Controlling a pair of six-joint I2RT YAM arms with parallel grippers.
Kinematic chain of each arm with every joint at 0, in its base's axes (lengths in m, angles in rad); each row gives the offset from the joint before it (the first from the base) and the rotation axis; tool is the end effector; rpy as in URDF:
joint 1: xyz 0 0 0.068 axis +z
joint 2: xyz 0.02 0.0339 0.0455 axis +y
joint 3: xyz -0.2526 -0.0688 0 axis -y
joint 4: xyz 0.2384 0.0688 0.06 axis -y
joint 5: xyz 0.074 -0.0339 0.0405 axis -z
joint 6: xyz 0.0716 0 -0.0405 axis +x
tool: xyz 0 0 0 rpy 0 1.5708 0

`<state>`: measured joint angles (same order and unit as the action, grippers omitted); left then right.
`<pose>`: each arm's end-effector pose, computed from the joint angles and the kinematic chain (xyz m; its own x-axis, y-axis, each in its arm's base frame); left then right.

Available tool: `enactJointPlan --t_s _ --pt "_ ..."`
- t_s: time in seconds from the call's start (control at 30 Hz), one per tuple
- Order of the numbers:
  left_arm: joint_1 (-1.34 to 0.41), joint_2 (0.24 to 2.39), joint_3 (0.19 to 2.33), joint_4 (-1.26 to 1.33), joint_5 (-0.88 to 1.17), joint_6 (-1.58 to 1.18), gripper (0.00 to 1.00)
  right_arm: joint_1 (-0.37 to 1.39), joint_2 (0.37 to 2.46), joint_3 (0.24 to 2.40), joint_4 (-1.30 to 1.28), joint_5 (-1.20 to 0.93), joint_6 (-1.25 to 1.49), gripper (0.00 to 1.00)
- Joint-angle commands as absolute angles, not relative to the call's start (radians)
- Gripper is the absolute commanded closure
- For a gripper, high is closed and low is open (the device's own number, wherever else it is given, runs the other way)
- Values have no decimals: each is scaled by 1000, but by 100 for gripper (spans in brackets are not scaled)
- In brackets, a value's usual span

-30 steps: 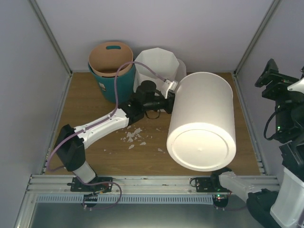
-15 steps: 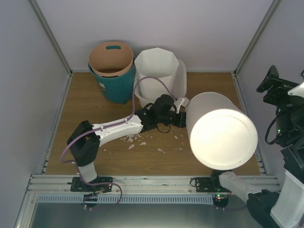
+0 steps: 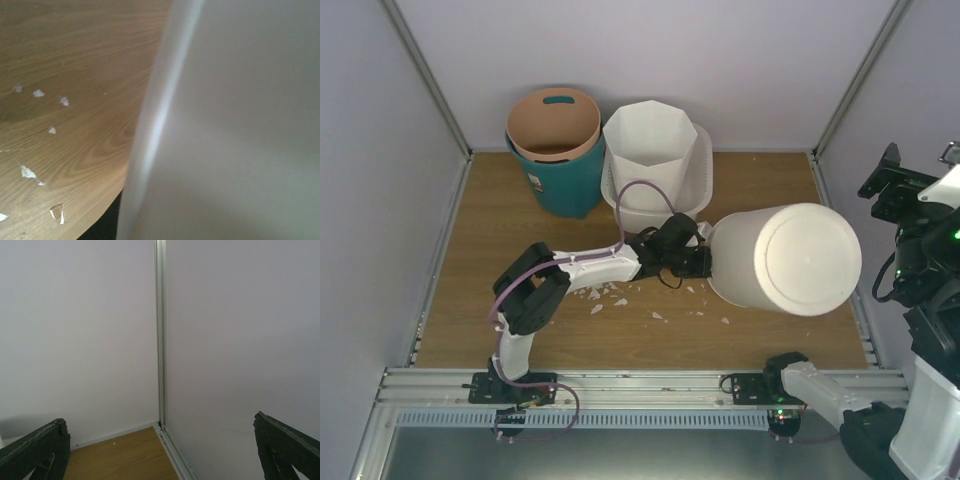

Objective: Turn the large container upside down

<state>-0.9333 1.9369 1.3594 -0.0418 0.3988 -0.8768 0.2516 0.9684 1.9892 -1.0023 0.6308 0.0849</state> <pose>0.2496 -0.3837 0.1882 -0.9349 0.0721 -0.3476 0.3285 0.5469 -0.7701 0.0901 -0.0205 0.5587 0.0492 0.0834 -0.9953 0.3672 0.9252 0.0957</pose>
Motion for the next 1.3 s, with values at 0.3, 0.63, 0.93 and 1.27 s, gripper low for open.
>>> enactJointPlan --t_s 0.3,0.63,0.93,1.27 --pt "-933 2059 1428 33 443 -1024 100 257 943 1801 -936 650 68 0" --pt "-943 2122 1477 14 449 -1060 83 256 942 1714 -994 555 138 0" --pt "-945 2107 1418 -84 391 -1054 63 256 931 1621 -1013 440 170 0" --pt "-940 2076 1325 -199 345 -1013 51 255 927 1531 -1014 357 194 0"
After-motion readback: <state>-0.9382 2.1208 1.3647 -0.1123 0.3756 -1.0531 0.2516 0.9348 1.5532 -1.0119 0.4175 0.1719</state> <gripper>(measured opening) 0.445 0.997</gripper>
